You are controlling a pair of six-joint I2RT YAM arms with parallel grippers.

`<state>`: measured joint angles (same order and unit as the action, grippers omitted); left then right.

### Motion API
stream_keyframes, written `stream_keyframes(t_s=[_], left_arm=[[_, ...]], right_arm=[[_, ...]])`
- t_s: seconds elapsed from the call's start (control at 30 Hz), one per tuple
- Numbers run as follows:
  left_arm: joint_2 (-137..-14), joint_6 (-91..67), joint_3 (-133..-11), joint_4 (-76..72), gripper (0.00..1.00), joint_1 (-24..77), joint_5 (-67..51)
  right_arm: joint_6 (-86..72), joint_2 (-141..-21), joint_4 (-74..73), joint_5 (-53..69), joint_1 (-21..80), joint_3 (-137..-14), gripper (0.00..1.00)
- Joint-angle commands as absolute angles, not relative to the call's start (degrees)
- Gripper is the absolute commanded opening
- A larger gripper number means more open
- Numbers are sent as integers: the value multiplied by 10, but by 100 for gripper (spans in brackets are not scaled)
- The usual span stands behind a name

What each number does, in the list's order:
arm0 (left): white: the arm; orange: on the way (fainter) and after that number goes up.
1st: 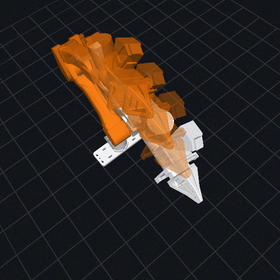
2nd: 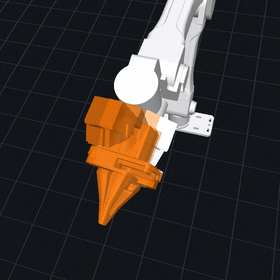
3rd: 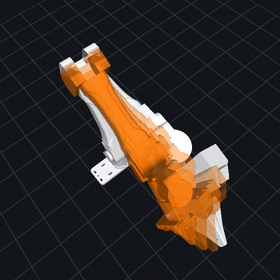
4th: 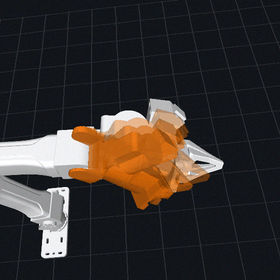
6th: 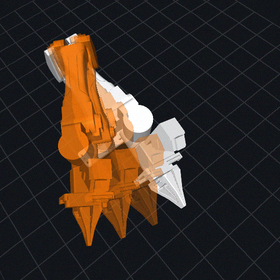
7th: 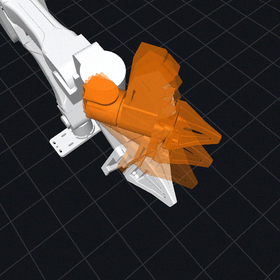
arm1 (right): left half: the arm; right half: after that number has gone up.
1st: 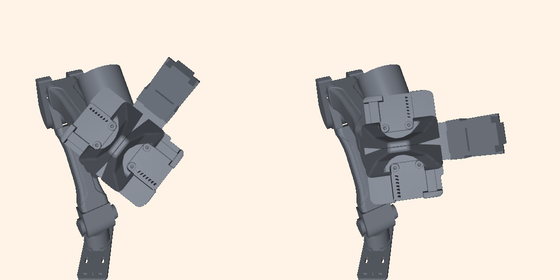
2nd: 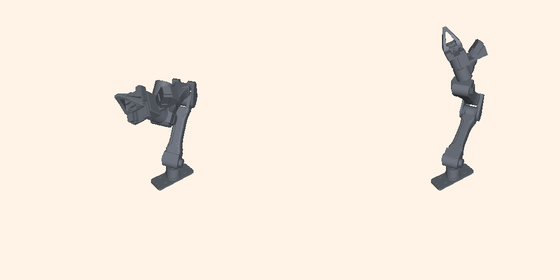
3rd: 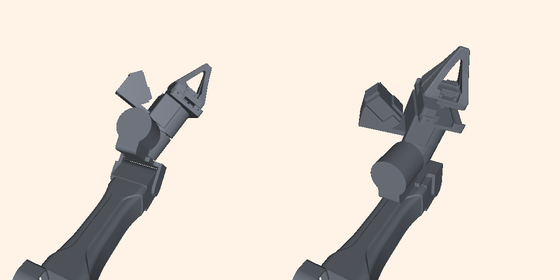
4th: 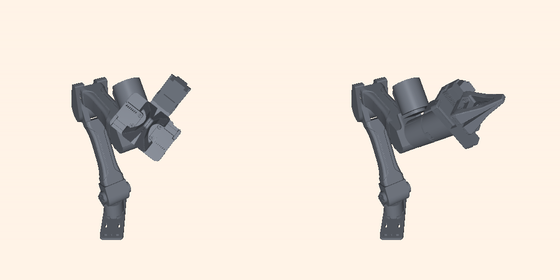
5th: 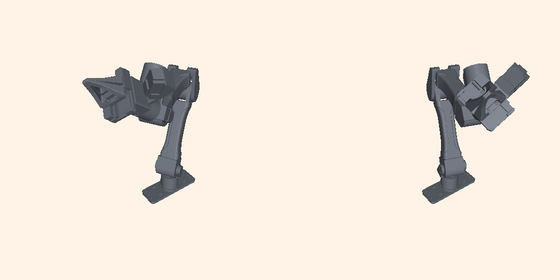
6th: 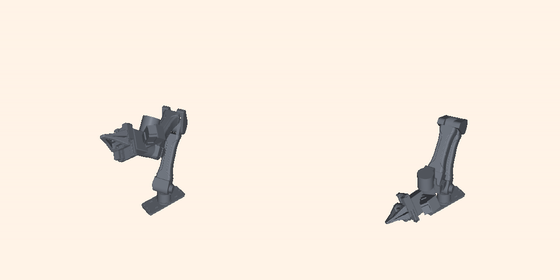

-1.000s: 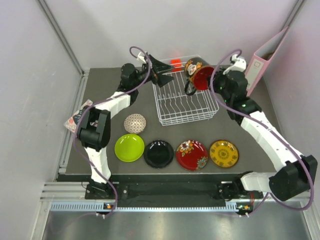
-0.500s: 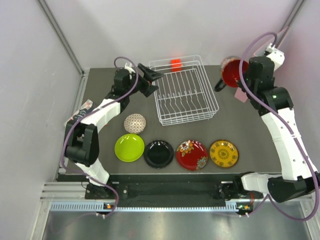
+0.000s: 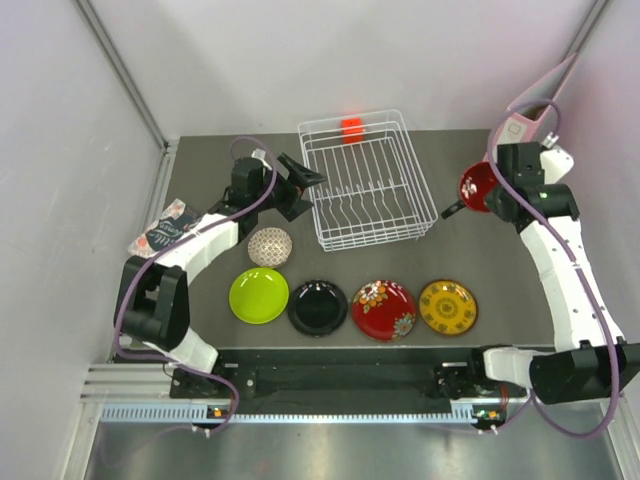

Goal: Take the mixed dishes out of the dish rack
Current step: Place the cup at the center of the board.

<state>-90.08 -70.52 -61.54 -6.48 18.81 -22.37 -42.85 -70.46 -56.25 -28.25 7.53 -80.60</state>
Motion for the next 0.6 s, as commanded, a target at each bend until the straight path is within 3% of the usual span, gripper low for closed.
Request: stream_keyframes(t_s=[0.0, 0.13, 0.57], left_arm=[[-868, -680, -618, -14, 99, 188, -207], [-857, -680, -613, -8, 99, 188, -198], [-875, -683, -595, -5, 99, 202, -236]], right_arm=[[-450, -682, -494, -258, 5, -801, 0], [-445, -719, -482, -215, -46, -762, 0], [-428, -831, -400, -179, -54, -692, 0]])
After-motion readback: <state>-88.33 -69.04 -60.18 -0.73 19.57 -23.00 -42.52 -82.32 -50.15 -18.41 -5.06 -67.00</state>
